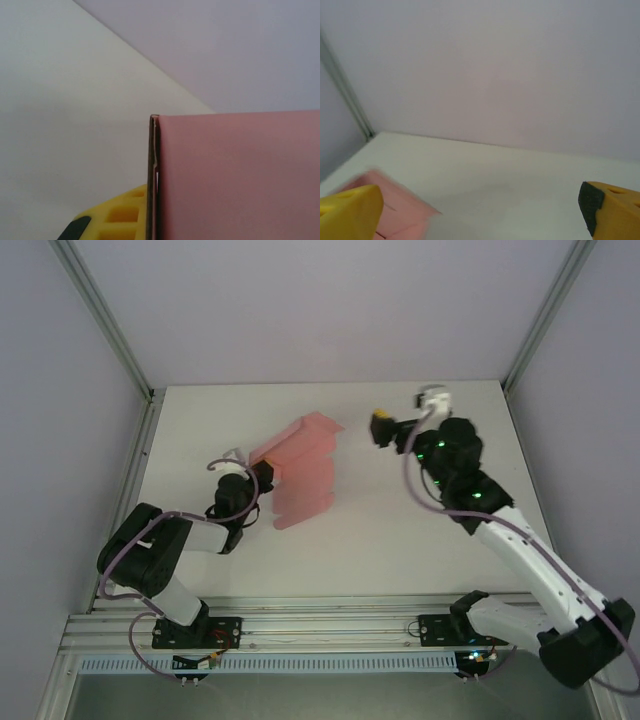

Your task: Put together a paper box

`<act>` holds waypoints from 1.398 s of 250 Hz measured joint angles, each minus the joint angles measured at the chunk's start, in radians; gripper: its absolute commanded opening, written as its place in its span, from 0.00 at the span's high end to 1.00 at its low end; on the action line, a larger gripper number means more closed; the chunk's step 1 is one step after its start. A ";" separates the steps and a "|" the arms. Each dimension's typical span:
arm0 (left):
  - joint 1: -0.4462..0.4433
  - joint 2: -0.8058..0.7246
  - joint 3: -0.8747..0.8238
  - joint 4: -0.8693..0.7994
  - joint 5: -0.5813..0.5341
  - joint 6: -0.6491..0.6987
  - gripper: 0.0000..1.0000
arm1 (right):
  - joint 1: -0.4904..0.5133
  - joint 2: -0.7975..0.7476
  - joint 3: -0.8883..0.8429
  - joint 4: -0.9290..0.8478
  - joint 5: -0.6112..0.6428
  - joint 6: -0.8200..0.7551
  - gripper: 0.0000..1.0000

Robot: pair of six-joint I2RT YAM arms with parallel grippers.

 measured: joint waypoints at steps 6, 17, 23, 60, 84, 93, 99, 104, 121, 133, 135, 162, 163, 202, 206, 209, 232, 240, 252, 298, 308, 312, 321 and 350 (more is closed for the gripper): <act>0.012 0.002 -0.006 0.020 0.025 -0.024 1.00 | -0.041 -0.014 -0.011 -0.008 -0.035 0.061 0.00; 0.022 0.005 -0.007 0.047 0.068 -0.056 1.00 | -0.112 -0.033 -0.040 -0.018 -0.105 0.163 0.00; 0.023 0.005 -0.006 0.063 0.093 -0.070 1.00 | -0.139 -0.037 -0.057 -0.018 -0.146 0.205 0.00; 0.023 0.002 0.004 0.131 0.192 -0.113 1.00 | -0.196 0.038 -0.122 -0.008 -0.462 0.385 0.00; 0.023 -0.023 0.007 0.128 0.208 -0.116 1.00 | -0.195 0.136 -0.125 0.051 -0.668 0.451 0.00; 0.023 -0.036 0.008 0.123 0.212 -0.116 1.00 | -0.195 0.165 -0.125 0.080 -0.729 0.473 0.00; 0.023 -0.044 0.010 0.121 0.214 -0.116 1.00 | -0.194 0.182 -0.125 0.098 -0.767 0.483 0.00; 0.023 -0.050 0.011 0.119 0.217 -0.116 1.00 | -0.194 0.193 -0.125 0.112 -0.794 0.492 0.00; 0.023 -0.062 0.012 0.120 0.218 -0.116 1.00 | -0.190 0.209 -0.124 0.143 -0.852 0.507 0.00; 0.023 -0.063 0.012 0.121 0.218 -0.116 1.00 | -0.186 0.212 -0.124 0.162 -0.877 0.510 0.00; 0.023 -0.063 0.012 0.121 0.218 -0.117 1.00 | -0.185 0.213 -0.123 0.165 -0.881 0.510 0.00; 0.023 -0.063 0.012 0.124 0.223 -0.129 1.00 | -0.166 0.239 -0.094 0.172 -0.912 0.509 0.00; 0.023 -0.063 0.012 0.124 0.223 -0.129 1.00 | -0.165 0.240 -0.092 0.172 -0.913 0.509 0.00; 0.023 -0.060 0.022 0.127 0.239 -0.135 1.00 | -0.125 0.303 -0.027 0.173 -0.933 0.493 0.00; 0.023 -0.060 0.024 0.127 0.240 -0.135 1.00 | -0.122 0.306 -0.023 0.173 -0.933 0.491 0.00; 0.023 -0.060 0.026 0.127 0.240 -0.134 1.00 | -0.121 0.307 -0.021 0.173 -0.933 0.490 0.00; 0.023 -0.060 0.027 0.126 0.242 -0.130 1.00 | -0.110 0.305 -0.012 0.171 -0.931 0.468 0.00; 0.023 -0.059 0.027 0.124 0.246 -0.127 1.00 | -0.109 0.305 -0.005 0.165 -0.925 0.460 0.00; 0.023 -0.058 0.027 0.121 0.254 -0.121 1.00 | -0.110 0.305 0.013 0.149 -0.917 0.450 0.00; 0.021 -0.028 0.045 0.102 0.270 -0.088 1.00 | -0.085 0.305 0.124 0.106 -0.848 0.415 0.00; 0.021 -0.021 0.045 0.099 0.270 -0.081 1.00 | -0.066 0.304 0.143 0.099 -0.818 0.403 0.00; 0.021 -0.018 0.045 0.097 0.270 -0.080 1.00 | -0.056 0.304 0.150 0.095 -0.805 0.393 0.00; 0.021 -0.012 0.045 0.093 0.270 -0.076 1.00 | -0.034 0.304 0.164 0.082 -0.773 0.375 0.00; 0.016 -0.002 0.046 0.073 0.274 -0.056 1.00 | 0.015 0.314 0.228 0.017 -0.685 0.314 0.00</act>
